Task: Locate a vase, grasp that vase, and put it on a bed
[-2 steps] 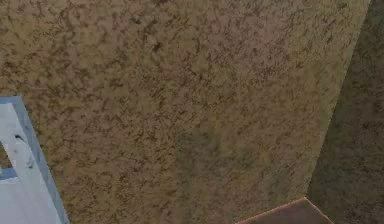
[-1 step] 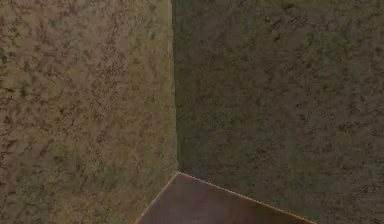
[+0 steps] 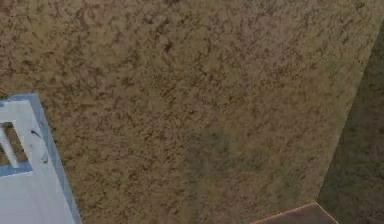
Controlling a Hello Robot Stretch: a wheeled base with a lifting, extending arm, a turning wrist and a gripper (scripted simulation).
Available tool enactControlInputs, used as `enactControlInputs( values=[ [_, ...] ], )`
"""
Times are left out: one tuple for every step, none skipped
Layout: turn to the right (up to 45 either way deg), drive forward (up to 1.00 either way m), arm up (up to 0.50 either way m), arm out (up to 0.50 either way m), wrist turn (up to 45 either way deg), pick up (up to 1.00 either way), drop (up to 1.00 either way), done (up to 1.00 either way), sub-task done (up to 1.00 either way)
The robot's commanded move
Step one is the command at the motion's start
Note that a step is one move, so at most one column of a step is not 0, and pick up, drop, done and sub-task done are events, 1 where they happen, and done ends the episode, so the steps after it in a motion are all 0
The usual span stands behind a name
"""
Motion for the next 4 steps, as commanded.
enactControlInputs(
  values=[
    [-45.0, 0.0, 0.0, 0.0, 0.0, 0.0, 0.0, 0.0, 0.0],
    [-45.0, 0.0, 0.0, 0.0, 0.0, 0.0, 0.0, 0.0, 0.0],
    [-6.0, 0.0, 0.0, 0.0, 0.0, 0.0, 0.0, 0.0, 0.0],
    [45.0, 0.0, 0.0, 0.0, 0.0, 0.0, 0.0, 0.0, 0.0]
  ],
)
